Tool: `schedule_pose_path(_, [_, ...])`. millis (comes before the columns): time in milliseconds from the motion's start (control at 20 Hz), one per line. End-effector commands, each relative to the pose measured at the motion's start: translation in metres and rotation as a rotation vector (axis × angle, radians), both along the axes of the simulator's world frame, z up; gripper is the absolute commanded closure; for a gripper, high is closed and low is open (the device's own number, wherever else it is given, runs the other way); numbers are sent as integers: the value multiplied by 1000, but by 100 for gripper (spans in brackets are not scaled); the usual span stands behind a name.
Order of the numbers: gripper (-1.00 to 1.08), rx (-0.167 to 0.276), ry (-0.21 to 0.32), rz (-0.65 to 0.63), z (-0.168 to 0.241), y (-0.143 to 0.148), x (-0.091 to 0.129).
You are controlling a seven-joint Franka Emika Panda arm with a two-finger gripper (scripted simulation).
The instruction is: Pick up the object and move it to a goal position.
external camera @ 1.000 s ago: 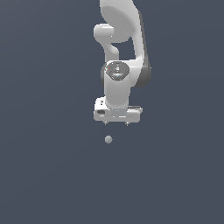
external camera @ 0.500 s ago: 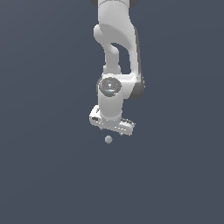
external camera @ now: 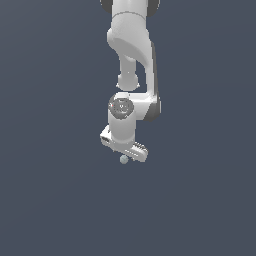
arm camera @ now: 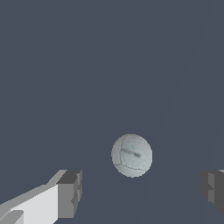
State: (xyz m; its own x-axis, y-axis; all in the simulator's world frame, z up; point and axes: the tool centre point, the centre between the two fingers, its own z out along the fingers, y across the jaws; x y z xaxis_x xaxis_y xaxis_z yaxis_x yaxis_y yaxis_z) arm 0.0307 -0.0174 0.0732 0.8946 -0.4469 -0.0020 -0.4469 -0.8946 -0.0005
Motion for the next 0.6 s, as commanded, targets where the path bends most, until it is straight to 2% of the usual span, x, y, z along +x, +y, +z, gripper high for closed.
schedule_pose_path(0, [-92, -1, -2, -13, -2, -1, 1])
schedule_pose_path(300, [-92, -1, -1, -9, -8, -1, 0])
schedule_pose_path(550, [-92, -1, -1, -12, -32, -1, 0])
